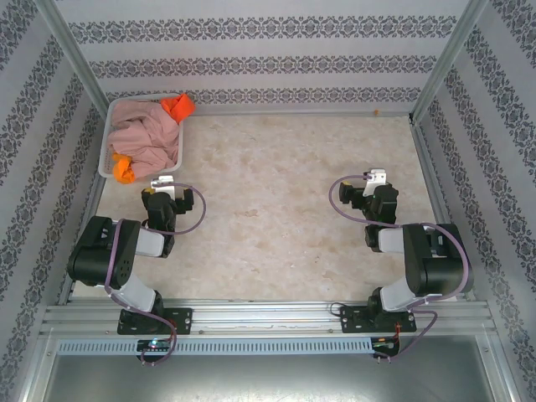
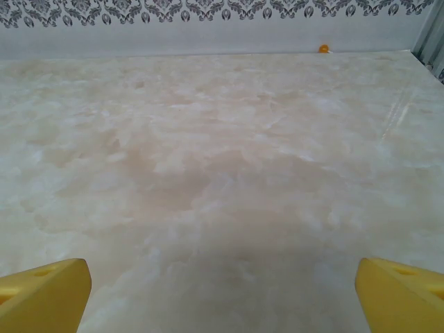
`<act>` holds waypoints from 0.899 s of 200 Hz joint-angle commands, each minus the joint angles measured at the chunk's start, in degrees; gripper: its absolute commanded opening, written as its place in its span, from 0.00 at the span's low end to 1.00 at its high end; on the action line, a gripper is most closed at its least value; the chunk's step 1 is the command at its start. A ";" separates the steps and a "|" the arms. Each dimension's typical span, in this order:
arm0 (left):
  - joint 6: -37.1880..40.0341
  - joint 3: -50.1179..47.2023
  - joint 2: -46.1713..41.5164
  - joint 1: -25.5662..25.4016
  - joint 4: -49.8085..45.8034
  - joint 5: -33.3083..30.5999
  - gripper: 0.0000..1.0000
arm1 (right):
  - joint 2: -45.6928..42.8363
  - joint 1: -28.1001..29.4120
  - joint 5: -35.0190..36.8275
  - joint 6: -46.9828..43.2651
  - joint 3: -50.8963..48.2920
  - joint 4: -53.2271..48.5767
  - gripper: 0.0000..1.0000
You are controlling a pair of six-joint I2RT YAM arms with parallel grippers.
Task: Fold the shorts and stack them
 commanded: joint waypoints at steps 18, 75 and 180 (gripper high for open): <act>0.37 0.99 -0.35 0.37 -0.34 0.00 1.00 | -0.12 0.65 0.74 -0.99 1.22 0.06 0.98; 0.36 0.93 -0.34 0.37 -0.21 0.04 1.00 | -0.23 0.67 0.74 -0.97 1.13 0.06 0.98; -0.64 1.44 -0.50 1.14 -1.52 0.63 1.00 | -0.14 0.62 0.74 -0.81 1.22 -0.03 0.98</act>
